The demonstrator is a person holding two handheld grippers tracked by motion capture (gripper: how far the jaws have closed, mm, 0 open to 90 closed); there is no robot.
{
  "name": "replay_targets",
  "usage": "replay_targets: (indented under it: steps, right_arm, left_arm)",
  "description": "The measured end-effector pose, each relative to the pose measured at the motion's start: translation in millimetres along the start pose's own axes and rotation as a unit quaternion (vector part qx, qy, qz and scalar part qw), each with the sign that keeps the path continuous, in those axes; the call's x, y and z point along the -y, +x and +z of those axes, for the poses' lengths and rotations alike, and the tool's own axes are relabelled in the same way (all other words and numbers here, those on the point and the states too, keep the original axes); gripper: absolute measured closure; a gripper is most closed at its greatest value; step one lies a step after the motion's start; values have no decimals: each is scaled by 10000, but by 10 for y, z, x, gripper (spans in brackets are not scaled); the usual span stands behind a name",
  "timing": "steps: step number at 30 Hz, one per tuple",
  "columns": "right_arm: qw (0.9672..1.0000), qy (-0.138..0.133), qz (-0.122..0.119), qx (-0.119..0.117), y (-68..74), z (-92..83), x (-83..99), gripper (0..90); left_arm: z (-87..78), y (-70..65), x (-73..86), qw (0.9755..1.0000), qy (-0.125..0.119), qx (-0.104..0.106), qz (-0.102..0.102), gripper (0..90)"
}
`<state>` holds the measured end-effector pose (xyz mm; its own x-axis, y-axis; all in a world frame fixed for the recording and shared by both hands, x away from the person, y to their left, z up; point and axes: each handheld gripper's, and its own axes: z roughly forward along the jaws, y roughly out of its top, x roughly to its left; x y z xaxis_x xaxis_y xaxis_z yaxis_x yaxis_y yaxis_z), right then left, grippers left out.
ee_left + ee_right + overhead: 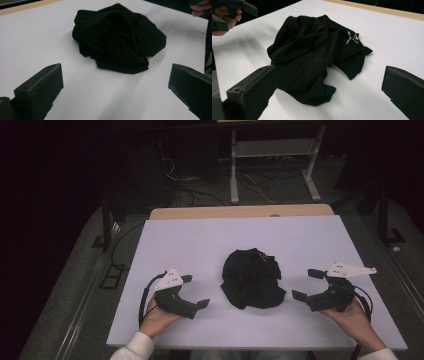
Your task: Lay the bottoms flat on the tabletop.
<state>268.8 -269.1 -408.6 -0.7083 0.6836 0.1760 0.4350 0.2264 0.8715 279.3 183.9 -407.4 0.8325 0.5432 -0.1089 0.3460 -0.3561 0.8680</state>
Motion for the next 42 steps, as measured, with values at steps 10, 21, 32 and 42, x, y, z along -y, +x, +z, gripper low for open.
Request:
replay_targets:
  steps: [10, 21, 32, 42]
  right_arm:
    - [9999, 5, -45, -99, 15, 58, -141, 0]
    - [9997, 13, -87, -221, 20, 222, -288, 0]
    - [9994, 119, -47, -317, 1, 423, -299, 0]
    - [9988, 290, 31, -400, -36, 564, -245, 0]
  left_arm:
    - [60, 44, -111, 10000, 20, -14, 28, 0]
    - [196, 104, -227, 10000, 20, 36, 29, 0]
    - [417, 161, -264, 9999, -17, 95, -73, 0]
    - [560, 231, -192, 9994, -93, 139, -306, 0]
